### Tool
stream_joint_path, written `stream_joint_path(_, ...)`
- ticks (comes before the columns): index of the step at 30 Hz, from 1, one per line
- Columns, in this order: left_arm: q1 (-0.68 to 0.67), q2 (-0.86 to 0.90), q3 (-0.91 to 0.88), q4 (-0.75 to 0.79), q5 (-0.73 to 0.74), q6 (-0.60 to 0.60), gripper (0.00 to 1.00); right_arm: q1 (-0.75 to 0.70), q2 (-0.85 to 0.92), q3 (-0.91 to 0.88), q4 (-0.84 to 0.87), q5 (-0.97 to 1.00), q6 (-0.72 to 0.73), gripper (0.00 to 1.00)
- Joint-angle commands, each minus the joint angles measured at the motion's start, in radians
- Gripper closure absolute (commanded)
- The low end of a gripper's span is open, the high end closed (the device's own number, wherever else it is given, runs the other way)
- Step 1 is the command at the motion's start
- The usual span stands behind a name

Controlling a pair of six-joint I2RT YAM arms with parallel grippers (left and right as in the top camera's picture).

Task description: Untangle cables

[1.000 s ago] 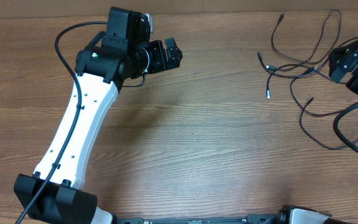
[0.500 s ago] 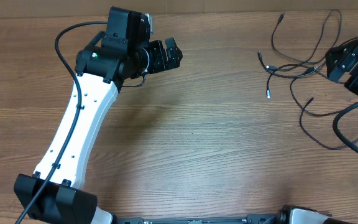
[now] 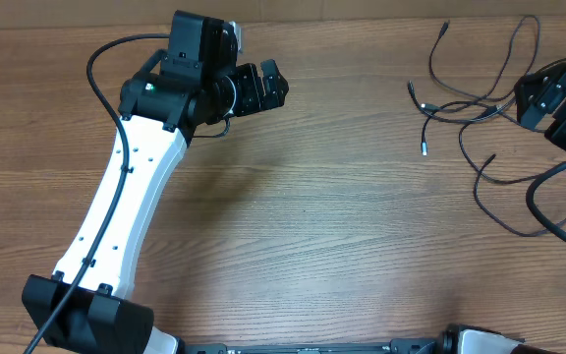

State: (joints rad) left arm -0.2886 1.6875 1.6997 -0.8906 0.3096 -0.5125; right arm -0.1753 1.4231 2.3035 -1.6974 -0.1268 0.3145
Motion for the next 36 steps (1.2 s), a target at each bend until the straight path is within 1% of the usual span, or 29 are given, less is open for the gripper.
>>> stream_joint_path(1,-0.006,-0.001,0.003,0.004,-0.006,0.023,0.00,0.007,-0.006,0.006,0.004,-0.006,0.002,0.00)
stream_joint_path(21,-0.008,0.001,0.003,0.004,-0.006,0.023,0.01,0.007,-0.006,0.006,0.004,-0.006,0.002,0.00)
stream_joint_path(26,-0.008,-0.006,0.003,-0.023,-0.018,0.023,0.00,0.007,-0.006,0.006,0.004,-0.006,0.002,0.00)
stream_joint_path(33,-0.042,-0.079,-0.005,-0.055,-0.221,0.029,0.00,0.007,-0.006,0.006,0.004,-0.006,0.002,0.00)
stream_joint_path(36,-0.071,-0.144,-0.037,-0.047,-0.306,0.076,0.00,0.007,-0.006,0.006,0.004,-0.006,0.002,0.00)
